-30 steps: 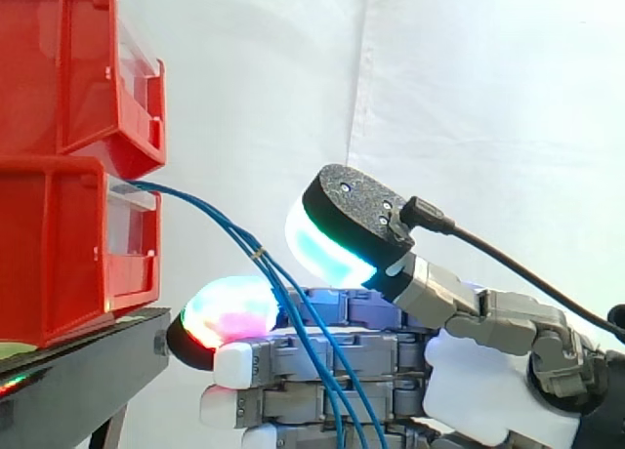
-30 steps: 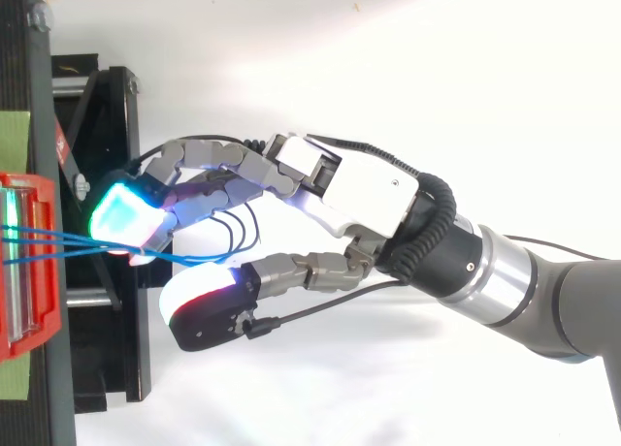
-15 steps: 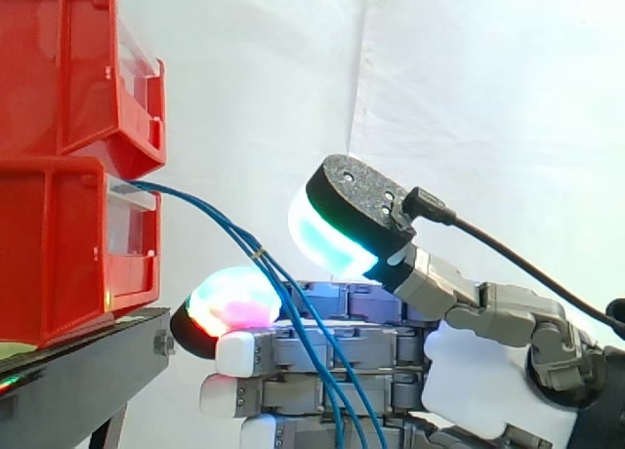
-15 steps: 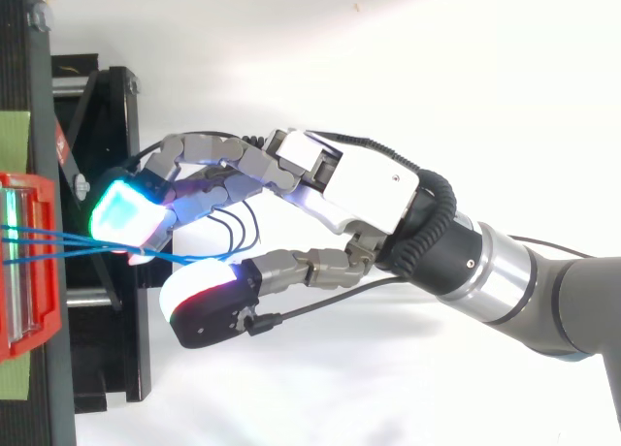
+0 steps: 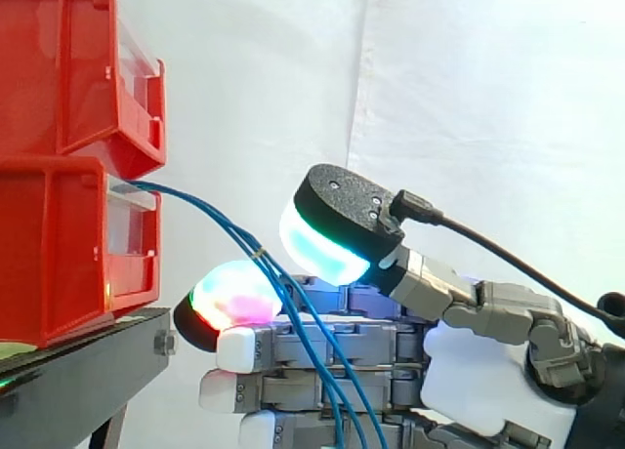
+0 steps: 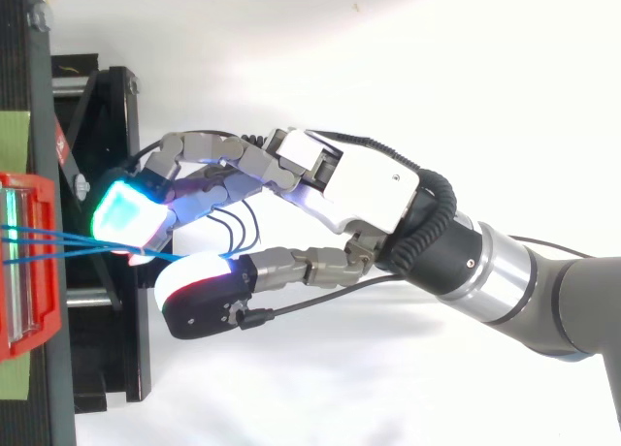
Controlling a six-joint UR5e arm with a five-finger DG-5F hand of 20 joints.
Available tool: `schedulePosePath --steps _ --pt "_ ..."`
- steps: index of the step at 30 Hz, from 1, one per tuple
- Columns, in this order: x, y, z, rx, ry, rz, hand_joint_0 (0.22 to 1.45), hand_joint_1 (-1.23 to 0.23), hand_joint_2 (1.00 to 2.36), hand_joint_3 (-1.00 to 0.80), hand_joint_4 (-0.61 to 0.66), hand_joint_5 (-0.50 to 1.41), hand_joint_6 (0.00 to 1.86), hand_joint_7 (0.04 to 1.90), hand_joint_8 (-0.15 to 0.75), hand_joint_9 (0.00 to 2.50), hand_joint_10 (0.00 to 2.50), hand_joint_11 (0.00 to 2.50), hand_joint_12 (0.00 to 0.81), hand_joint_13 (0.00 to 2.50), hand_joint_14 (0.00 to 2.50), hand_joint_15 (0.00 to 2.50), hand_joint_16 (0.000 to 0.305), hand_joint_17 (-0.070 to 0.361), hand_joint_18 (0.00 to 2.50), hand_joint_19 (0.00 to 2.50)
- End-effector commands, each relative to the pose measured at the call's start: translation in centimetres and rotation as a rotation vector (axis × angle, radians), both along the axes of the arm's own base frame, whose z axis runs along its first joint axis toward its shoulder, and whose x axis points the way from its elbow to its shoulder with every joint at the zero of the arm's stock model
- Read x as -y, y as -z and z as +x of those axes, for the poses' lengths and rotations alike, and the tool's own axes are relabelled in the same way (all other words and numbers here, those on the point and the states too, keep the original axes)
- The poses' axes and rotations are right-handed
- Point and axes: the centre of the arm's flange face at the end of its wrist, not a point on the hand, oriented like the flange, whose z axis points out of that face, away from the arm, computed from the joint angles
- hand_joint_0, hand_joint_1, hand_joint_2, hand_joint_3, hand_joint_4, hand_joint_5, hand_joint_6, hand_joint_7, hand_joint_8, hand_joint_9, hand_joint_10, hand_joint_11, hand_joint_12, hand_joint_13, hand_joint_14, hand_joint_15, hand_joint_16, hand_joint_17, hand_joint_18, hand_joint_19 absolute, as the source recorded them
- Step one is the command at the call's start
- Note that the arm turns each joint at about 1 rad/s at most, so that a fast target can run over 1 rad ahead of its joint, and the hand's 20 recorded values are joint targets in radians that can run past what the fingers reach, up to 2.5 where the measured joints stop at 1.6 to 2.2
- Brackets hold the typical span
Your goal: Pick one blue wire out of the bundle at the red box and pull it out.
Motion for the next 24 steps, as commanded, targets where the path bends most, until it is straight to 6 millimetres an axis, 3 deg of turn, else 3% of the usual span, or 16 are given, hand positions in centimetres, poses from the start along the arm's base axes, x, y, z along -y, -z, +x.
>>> schedulePosePath --steps 1,10,24 --pt "0.00 0.00 0.03 0.000 0.001 0.001 0.62 -0.70 1.01 -0.37 0.21 -0.10 0.57 1.18 0.234 0.80 0.02 0.51 0.354 0.59 0.02 0.47 0.041 0.092 0.46 0.53" --pt "0.24 -0.55 0.38 0.015 0.000 0.006 0.62 -0.70 1.01 -0.38 0.20 -0.10 0.58 1.16 0.234 0.79 0.01 0.51 0.356 0.59 0.02 0.47 0.041 0.092 0.46 0.53" --pt "0.22 -0.68 0.46 0.018 0.000 0.006 0.59 -0.77 1.00 -0.47 0.21 -0.16 0.78 0.87 0.239 0.78 0.02 0.55 0.360 0.59 0.02 0.47 0.042 0.094 0.47 0.52"
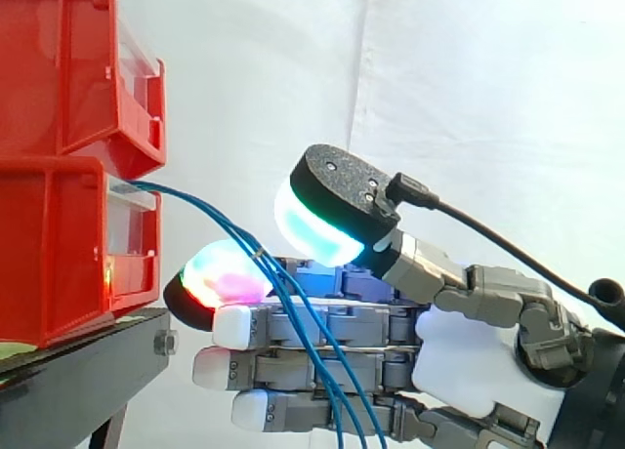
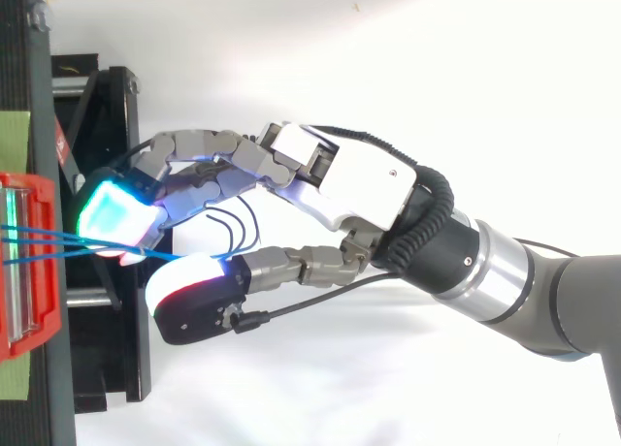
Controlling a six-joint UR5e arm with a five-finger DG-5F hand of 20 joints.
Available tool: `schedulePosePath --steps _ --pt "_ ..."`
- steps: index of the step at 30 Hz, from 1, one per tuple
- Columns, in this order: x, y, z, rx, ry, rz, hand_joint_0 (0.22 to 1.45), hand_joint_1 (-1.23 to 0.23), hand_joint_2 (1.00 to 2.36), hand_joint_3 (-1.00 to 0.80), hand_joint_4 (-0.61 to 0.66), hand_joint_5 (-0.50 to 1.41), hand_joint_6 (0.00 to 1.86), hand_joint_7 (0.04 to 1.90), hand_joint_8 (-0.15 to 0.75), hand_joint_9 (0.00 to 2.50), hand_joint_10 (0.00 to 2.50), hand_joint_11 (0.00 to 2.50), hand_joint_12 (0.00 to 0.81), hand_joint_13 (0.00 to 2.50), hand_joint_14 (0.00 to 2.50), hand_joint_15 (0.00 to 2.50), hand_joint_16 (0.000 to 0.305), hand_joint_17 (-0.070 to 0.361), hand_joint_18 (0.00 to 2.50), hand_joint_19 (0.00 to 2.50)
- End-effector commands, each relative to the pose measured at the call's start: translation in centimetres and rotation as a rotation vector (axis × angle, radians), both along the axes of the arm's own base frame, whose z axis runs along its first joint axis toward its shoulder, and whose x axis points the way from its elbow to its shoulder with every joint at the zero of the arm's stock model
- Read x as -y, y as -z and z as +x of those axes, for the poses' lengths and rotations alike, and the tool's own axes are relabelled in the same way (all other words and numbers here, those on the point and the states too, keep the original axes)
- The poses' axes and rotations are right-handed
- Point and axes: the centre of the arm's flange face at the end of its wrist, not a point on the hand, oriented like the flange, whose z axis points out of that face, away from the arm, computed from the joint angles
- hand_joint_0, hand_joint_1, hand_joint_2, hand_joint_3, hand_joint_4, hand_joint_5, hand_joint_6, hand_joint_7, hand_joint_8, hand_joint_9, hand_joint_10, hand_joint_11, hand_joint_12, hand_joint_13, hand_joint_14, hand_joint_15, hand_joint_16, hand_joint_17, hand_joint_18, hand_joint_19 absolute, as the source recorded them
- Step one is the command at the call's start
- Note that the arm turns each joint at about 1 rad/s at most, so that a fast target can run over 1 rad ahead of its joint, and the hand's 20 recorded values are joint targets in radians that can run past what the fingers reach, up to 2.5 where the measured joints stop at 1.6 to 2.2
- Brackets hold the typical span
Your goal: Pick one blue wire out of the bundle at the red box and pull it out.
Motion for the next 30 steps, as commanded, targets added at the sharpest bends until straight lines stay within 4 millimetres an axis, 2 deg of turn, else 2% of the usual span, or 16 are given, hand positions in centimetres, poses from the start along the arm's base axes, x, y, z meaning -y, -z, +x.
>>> schedulePosePath --steps 1,10,14,21,24,30 --pt "-0.23 0.01 0.00 -0.001 -0.001 -0.001 0.59 -0.77 1.00 -0.47 0.21 -0.16 0.78 0.88 0.240 0.78 0.02 0.55 0.360 0.59 0.02 0.47 0.042 0.094 0.47 0.52" --pt "-0.40 0.31 -0.14 -0.037 0.009 -0.026 0.59 -0.77 1.00 -0.46 0.20 -0.16 0.83 0.87 0.240 0.79 0.02 0.56 0.360 0.59 0.02 0.47 0.042 0.094 0.48 0.53" --pt "-0.19 0.35 -0.15 -0.039 0.007 -0.027 0.61 -0.75 1.01 -0.41 0.17 -0.16 0.84 0.90 0.243 0.79 0.02 0.57 0.359 0.60 0.02 0.47 0.042 0.094 0.48 0.53" --pt "-0.23 0.17 -0.06 -0.027 0.008 -0.029 0.60 -0.73 1.01 -0.34 0.19 -0.16 0.87 0.92 0.245 0.79 0.02 0.59 0.361 0.60 0.02 0.47 0.042 0.094 0.48 0.53" --pt "-0.10 0.17 -0.06 -0.027 0.010 -0.029 0.60 -0.71 1.01 -0.26 0.18 -0.17 0.90 0.90 0.246 0.79 0.02 0.63 0.361 0.59 0.02 0.47 0.042 0.095 0.48 0.54" --pt "-0.12 0.16 -0.06 -0.027 0.008 -0.029 0.60 -0.70 1.01 -0.23 0.18 -0.17 0.92 0.87 0.266 0.80 0.01 0.60 0.381 0.60 0.02 0.46 0.046 0.104 0.51 0.51"
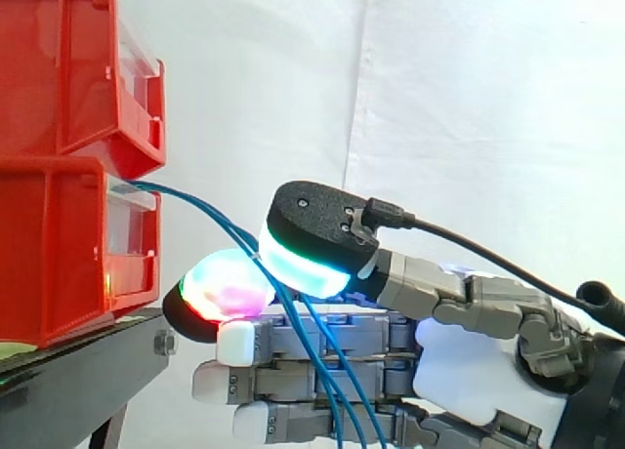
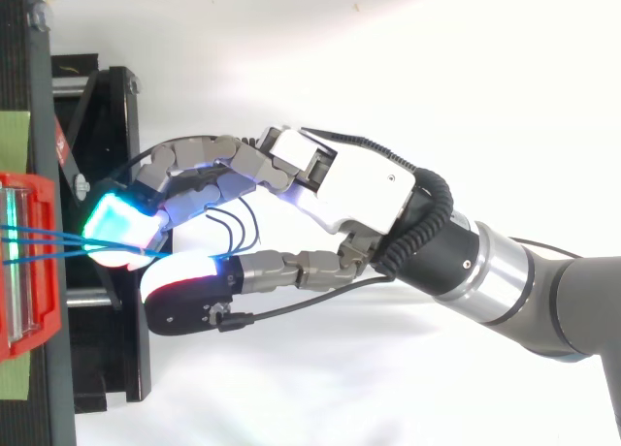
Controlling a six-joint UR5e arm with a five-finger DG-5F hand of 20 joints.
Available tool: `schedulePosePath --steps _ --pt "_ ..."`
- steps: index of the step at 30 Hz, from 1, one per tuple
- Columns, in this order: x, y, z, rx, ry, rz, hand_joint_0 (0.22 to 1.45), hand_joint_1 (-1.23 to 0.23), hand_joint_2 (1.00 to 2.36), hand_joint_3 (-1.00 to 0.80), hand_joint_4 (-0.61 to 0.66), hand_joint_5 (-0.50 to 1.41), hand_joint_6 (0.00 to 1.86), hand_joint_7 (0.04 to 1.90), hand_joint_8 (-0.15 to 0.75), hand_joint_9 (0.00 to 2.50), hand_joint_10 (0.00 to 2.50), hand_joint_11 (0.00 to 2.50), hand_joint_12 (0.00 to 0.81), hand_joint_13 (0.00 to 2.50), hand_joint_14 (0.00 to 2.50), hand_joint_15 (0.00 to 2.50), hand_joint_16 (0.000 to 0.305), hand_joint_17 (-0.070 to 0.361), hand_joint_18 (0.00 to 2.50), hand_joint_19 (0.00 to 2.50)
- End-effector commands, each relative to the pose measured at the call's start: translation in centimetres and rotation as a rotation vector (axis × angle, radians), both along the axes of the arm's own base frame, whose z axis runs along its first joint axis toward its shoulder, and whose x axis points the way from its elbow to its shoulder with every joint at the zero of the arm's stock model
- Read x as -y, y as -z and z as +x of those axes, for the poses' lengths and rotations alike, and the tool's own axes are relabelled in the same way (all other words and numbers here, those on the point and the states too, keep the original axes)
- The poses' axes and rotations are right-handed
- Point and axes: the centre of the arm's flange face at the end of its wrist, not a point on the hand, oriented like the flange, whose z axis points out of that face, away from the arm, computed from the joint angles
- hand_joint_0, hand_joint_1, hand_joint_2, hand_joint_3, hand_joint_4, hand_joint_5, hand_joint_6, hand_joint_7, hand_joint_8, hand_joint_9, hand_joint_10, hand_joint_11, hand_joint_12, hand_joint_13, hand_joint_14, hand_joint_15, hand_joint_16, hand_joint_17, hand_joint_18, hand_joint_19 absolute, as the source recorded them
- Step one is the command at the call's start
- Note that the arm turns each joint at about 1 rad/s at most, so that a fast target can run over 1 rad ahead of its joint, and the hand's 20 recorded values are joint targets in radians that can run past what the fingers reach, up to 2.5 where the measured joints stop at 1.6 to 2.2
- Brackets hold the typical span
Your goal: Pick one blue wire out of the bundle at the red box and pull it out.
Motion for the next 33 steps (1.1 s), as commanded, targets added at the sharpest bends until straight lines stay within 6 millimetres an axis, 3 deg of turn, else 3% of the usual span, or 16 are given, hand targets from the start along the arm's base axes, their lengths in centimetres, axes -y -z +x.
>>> schedulePosePath --steps 1,12,20,33 --pt "0.01 0.00 0.00 0.000 0.000 0.000 0.60 -0.71 1.01 -0.22 0.18 -0.17 0.93 0.87 0.266 0.80 0.02 0.60 0.381 0.60 0.02 0.47 0.046 0.104 0.51 0.51" --pt "-0.01 -0.07 0.05 0.001 -0.001 -0.003 0.60 -0.69 1.01 -0.33 0.19 -0.15 0.90 0.92 0.256 0.87 0.02 0.62 0.362 0.60 0.02 0.47 0.042 0.095 0.49 0.54" --pt "0.01 -0.13 0.08 0.001 0.003 -0.003 0.60 -0.69 1.01 -0.29 0.19 -0.13 0.89 1.02 0.257 0.93 0.02 0.64 0.361 0.61 0.02 0.47 0.042 0.096 0.50 0.54" --pt "0.11 -0.21 0.14 0.003 0.001 0.003 0.60 -0.61 1.01 -0.37 0.18 -0.12 0.85 0.99 0.253 1.01 0.02 0.64 0.362 0.64 0.02 0.47 0.042 0.095 0.52 0.55"
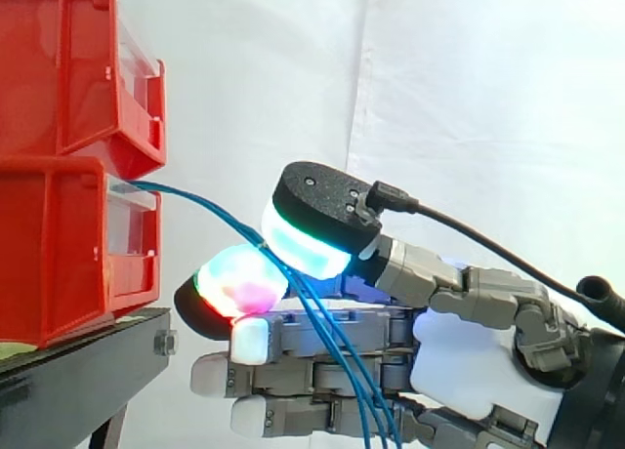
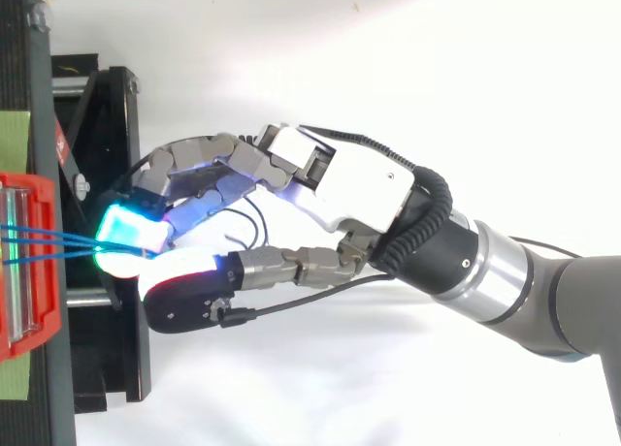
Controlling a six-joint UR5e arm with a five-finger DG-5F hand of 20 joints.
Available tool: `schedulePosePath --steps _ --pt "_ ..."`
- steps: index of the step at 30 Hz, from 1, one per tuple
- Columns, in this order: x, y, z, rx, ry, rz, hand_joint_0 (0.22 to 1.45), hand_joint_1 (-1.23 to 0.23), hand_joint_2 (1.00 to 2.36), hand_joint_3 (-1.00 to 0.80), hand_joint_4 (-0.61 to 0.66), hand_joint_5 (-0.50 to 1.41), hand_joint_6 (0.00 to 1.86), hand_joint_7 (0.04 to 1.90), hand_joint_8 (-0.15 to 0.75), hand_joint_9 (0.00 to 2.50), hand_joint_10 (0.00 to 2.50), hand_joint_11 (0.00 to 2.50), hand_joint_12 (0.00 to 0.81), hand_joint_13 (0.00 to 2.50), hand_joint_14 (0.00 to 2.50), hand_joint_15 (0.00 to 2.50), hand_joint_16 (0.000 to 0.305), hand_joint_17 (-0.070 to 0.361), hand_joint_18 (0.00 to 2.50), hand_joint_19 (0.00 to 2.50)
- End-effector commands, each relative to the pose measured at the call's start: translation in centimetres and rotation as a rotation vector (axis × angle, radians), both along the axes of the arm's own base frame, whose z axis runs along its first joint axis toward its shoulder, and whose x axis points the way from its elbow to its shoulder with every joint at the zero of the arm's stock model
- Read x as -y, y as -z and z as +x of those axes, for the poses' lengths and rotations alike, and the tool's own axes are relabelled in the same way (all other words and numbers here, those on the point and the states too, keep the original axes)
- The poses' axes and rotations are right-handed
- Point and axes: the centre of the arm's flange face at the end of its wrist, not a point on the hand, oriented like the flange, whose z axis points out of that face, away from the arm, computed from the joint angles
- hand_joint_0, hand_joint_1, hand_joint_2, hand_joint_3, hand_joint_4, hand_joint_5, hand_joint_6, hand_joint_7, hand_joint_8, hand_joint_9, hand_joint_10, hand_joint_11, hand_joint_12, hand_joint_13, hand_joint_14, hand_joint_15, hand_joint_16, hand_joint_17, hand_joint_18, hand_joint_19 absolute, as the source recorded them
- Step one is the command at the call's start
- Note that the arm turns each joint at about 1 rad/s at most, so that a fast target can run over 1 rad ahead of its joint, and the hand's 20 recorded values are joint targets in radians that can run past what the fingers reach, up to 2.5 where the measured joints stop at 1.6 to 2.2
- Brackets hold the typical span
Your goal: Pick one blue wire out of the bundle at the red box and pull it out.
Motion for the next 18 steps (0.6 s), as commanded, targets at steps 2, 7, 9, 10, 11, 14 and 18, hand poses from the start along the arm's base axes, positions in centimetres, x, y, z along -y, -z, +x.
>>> schedulePosePath --steps 2,7,9,10,11,14,18 --pt "0.04 0.01 -0.01 -0.001 0.002 0.001 0.60 -0.59 1.01 -0.37 0.17 -0.12 0.83 1.00 0.255 1.03 0.02 0.62 0.359 0.64 0.02 0.47 0.042 0.095 0.52 0.55" --pt "0.03 0.01 0.00 -0.002 0.001 -0.001 0.60 -0.55 1.01 -0.36 0.19 -0.09 0.72 1.09 0.252 1.03 0.02 0.58 0.357 0.64 0.02 0.46 0.042 0.095 0.51 0.55" --pt "0.03 0.01 0.00 -0.002 0.001 -0.001 0.61 -0.55 1.01 -0.36 0.18 -0.08 0.70 1.11 0.250 1.03 0.02 0.59 0.357 0.64 0.02 0.47 0.042 0.094 0.51 0.55" --pt "0.03 0.01 0.00 -0.002 0.001 -0.001 0.61 -0.55 1.01 -0.36 0.18 -0.08 0.70 1.10 0.253 1.04 0.02 0.58 0.357 0.64 0.02 0.46 0.042 0.094 0.51 0.55" --pt "0.03 0.01 0.00 -0.002 0.001 -0.001 0.61 -0.57 1.01 -0.36 0.19 -0.08 0.70 1.11 0.254 1.04 0.02 0.59 0.357 0.64 0.02 0.46 0.042 0.094 0.51 0.55" --pt "0.03 0.03 -0.01 -0.003 0.001 -0.001 0.60 -0.62 1.01 -0.36 0.19 -0.09 0.70 1.12 0.250 1.04 0.02 0.61 0.359 0.64 0.02 0.47 0.042 0.095 0.52 0.55" --pt "0.03 0.04 -0.02 -0.005 0.001 -0.001 0.59 -0.67 1.01 -0.35 0.17 -0.12 0.79 1.05 0.247 1.02 0.02 0.63 0.361 0.64 0.02 0.47 0.042 0.095 0.52 0.55"
